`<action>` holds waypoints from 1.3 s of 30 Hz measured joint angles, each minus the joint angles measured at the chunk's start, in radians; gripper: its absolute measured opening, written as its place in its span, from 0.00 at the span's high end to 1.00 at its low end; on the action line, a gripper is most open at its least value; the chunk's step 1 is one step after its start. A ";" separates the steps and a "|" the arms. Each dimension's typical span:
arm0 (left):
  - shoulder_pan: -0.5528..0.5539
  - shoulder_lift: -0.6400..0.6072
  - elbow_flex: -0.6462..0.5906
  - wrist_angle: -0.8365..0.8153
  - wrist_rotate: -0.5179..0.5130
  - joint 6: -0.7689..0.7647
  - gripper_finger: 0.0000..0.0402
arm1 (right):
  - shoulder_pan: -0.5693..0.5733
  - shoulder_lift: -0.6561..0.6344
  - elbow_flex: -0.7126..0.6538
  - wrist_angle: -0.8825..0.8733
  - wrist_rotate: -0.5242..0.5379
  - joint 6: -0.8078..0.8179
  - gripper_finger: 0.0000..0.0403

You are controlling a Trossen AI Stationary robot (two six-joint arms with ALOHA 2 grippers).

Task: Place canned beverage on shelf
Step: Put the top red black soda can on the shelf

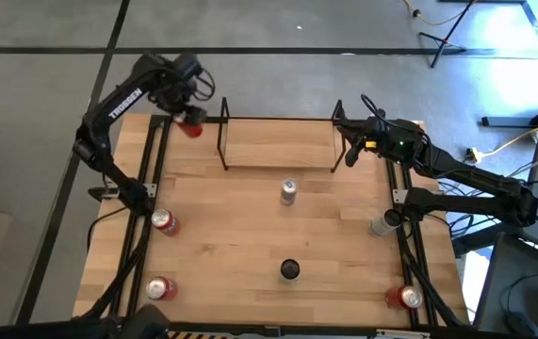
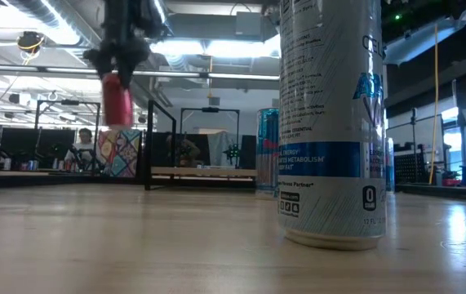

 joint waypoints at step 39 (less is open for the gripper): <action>-0.276 0.449 0.419 0.001 0.151 0.246 0.33 | 0.000 0.013 -0.021 -0.011 -0.009 0.025 0.87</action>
